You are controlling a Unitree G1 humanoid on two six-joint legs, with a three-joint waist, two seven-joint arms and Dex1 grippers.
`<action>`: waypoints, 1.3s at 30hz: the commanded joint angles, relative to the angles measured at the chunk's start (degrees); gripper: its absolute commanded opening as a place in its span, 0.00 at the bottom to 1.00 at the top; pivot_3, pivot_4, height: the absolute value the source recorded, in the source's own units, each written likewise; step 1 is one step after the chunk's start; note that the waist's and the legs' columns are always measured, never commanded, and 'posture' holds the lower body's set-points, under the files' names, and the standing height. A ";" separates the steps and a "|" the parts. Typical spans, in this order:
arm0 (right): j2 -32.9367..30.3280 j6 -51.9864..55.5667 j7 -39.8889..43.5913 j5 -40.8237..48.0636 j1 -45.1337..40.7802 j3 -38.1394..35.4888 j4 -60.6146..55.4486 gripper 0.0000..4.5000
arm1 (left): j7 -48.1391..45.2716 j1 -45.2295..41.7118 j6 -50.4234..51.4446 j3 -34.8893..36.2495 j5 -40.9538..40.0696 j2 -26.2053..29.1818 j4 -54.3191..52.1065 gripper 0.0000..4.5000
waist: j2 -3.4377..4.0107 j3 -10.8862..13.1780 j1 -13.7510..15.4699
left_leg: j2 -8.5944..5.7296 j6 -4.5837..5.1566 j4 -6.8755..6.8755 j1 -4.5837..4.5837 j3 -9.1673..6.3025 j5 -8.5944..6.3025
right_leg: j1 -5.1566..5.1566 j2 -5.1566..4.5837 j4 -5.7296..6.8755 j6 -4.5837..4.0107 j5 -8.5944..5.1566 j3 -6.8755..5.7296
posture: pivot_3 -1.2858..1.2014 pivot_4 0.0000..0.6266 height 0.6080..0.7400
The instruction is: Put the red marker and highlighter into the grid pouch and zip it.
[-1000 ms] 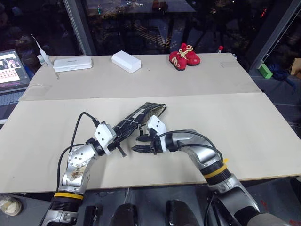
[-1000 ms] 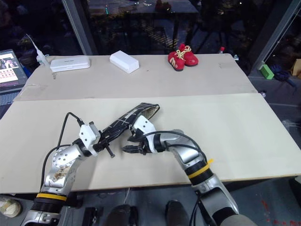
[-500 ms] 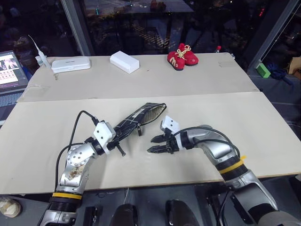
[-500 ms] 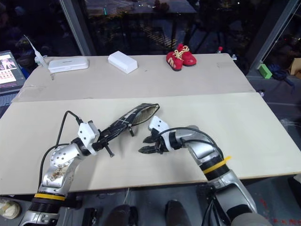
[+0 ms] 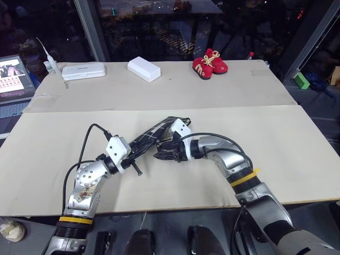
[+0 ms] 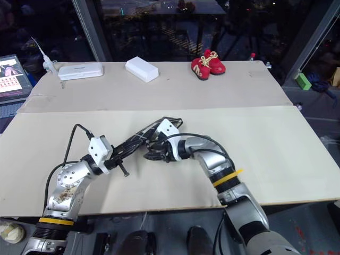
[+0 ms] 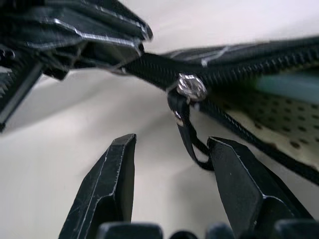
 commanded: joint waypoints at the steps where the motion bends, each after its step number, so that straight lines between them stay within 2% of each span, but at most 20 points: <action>1: 0.81 0.18 0.00 1.22 -1.60 -1.99 -0.55 0.57 | 0.57 -0.25 0.00 0.55 -0.50 -0.09 -2.38 0.00 | 0.00 0.00 -0.01 | 0.00 0.00 0.00 0.00 0.00 0.00 | 0.00 0.00 0.00 0.00 0.00 0.00 | 0.52 0.24 1.00; 4: 0.02 0.51 1.39 1.40 -0.81 -1.51 -2.34 0.41 | 0.69 -0.10 -0.02 0.53 -0.52 -0.13 -2.51 0.00 | 0.00 0.00 0.00 | 0.00 0.00 0.00 0.00 0.00 0.00 | 0.00 0.00 0.00 0.00 0.00 0.00 | 0.52 0.24 1.00; 9: -0.78 0.82 1.82 1.29 -0.82 -1.88 -2.30 0.03 | 0.65 -0.04 -0.18 0.55 -0.59 -0.11 -2.34 0.00 | 0.00 0.00 0.00 | 0.00 0.00 0.00 0.00 -0.01 0.00 | 0.00 0.00 0.00 0.00 0.00 0.00 | 0.52 0.24 1.00; 10: -1.01 0.78 2.25 1.42 -0.70 -1.81 -2.59 0.01 | 0.62 -0.03 -0.20 0.53 -0.61 -0.11 -2.34 0.00 | 0.00 0.00 -0.02 | 0.00 0.00 0.00 0.00 -0.01 0.00 | 0.00 -0.01 0.00 0.00 0.00 0.00 | 0.52 0.24 1.00; 18: -2.66 -0.23 3.68 0.91 -0.36 -1.75 -3.44 0.01 | 0.94 -0.24 0.89 0.21 -0.63 -0.13 -3.81 0.00 | 0.00 0.00 -0.02 | 0.00 0.00 0.00 0.00 -0.02 0.00 | 0.00 0.00 0.00 0.00 0.00 0.00 | 0.52 0.24 1.00; 24: -11.58 -3.81 5.61 -0.87 -2.81 -5.09 0.18 0.01 | 1.07 -0.98 2.73 0.37 -0.76 0.14 -4.87 0.00 | 0.00 0.00 0.19 | -0.01 0.00 0.00 -0.02 0.00 0.00 | 0.00 -0.07 -0.02 0.00 0.00 -0.02 | 0.52 0.24 1.00; 30: -17.34 -8.70 7.93 -2.78 -5.67 -5.76 7.55 0.01 | 1.08 -1.72 3.58 0.48 -0.72 0.20 -4.98 0.00 | 0.00 0.00 0.00 | -0.04 0.01 0.00 -0.02 0.03 0.00 | 0.01 -0.01 -0.07 0.00 0.00 -0.01 | 0.52 0.24 1.00; 39: -19.03 -15.77 6.78 -5.40 -11.41 -8.34 21.36 0.01 | 1.15 -1.39 3.72 0.70 -0.77 0.39 -5.44 0.00 | 0.00 0.01 -0.28 | -0.02 0.01 -0.02 0.00 0.07 0.00 | 0.00 0.01 -0.07 0.00 0.00 0.06 | 0.52 0.24 1.00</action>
